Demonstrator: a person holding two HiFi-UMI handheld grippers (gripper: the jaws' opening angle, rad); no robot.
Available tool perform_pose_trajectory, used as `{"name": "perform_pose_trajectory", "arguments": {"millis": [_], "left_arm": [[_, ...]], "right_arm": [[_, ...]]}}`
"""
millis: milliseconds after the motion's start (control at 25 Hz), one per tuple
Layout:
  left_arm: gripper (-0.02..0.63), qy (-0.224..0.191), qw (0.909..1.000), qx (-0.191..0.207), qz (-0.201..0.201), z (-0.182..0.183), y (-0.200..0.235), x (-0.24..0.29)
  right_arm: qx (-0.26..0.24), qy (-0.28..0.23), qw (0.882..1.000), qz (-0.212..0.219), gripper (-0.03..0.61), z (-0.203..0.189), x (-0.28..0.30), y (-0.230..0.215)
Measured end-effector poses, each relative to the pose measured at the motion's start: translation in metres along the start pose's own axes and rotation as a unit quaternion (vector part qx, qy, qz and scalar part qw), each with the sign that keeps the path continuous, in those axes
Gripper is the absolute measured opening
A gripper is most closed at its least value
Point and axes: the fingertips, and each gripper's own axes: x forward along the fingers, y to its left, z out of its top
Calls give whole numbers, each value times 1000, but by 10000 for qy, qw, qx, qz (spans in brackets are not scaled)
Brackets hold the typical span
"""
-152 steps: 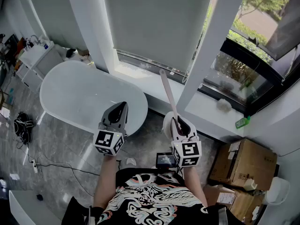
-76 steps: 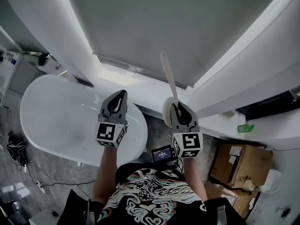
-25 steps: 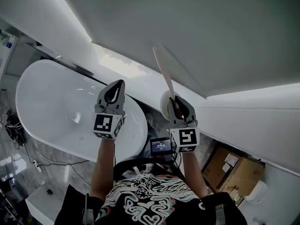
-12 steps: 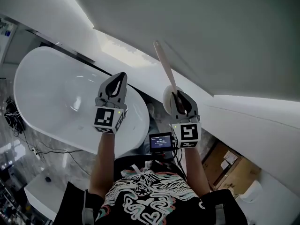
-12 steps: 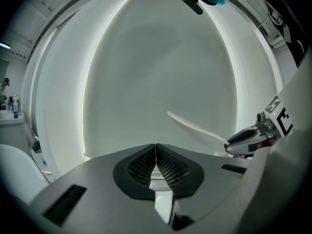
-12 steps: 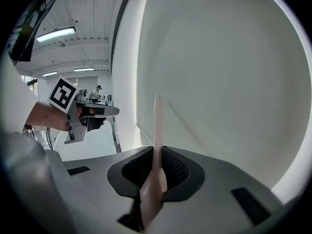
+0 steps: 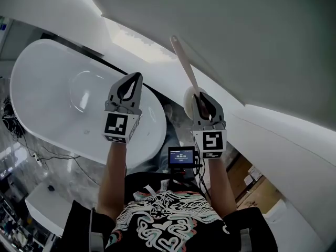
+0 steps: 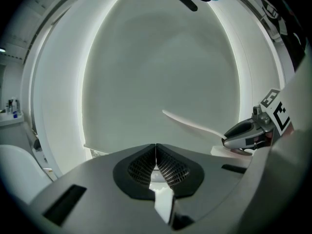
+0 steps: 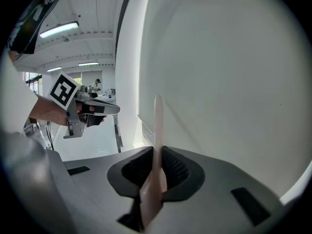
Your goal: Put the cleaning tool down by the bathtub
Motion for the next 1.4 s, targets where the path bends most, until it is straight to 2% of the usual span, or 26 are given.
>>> {"name": "perform_pose_trajectory", "arguments": {"millis": [680, 880, 1400], "left_arm": [[17, 194, 9993, -255, 201, -62, 22, 24], [17, 299, 9991, -214, 216, -79, 25, 27], [17, 550, 9967, -451, 380, -137, 31, 39]], "right_arm": [[-385, 179, 9982, 434, 75, -40, 59, 6], [-413, 251, 9974, 534, 75, -53, 78, 10], [-417, 540, 9944, 807, 75, -102, 115, 17]]}}
